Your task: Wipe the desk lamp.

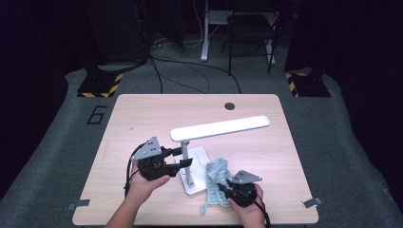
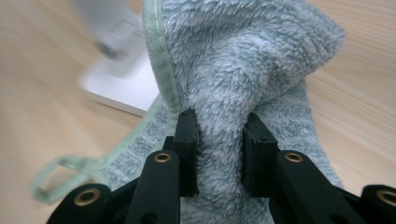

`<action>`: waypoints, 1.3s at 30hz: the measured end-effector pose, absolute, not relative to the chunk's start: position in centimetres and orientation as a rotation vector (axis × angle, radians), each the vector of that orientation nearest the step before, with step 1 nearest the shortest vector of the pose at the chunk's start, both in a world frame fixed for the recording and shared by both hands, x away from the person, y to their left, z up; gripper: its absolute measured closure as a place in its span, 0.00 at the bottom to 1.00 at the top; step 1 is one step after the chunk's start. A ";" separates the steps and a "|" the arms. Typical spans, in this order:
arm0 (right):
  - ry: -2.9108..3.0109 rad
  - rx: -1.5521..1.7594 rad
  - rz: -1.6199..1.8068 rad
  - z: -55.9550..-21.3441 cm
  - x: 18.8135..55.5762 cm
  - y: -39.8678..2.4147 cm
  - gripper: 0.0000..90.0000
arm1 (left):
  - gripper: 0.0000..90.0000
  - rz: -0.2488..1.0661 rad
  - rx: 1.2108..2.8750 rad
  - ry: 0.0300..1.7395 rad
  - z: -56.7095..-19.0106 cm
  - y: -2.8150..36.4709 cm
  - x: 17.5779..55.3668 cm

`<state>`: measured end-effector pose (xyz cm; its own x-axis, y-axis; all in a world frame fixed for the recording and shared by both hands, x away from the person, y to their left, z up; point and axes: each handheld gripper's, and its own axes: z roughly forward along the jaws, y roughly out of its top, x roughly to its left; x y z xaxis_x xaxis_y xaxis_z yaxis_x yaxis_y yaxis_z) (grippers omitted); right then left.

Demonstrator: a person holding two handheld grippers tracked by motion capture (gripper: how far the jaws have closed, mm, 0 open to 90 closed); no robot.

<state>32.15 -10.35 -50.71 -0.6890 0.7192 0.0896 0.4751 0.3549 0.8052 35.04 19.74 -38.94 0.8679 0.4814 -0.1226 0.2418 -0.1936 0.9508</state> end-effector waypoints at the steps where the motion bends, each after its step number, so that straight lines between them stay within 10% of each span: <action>1: 2.344 1.050 1.279 -50.6 31.9 -9.9 0.79 | 0.56 0.238 1.785 0.551 -38.9 19.7 35.0; 10: 2.471 0.885 1.222 -51.7 30.7 -5.5 0.78 | 0.56 0.235 1.778 0.558 -39.0 19.8 34.9; 39: 2.241 1.147 1.157 -51.2 33.2 -12.3 0.76 | 0.55 0.175 1.790 0.516 -38.9 19.6 35.0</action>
<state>33.16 -12.30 -51.19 -0.6009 0.7983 0.0410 0.4958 0.3320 0.8025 35.04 19.61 -38.93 0.8901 0.4311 -0.1479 0.2529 -0.1971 0.9472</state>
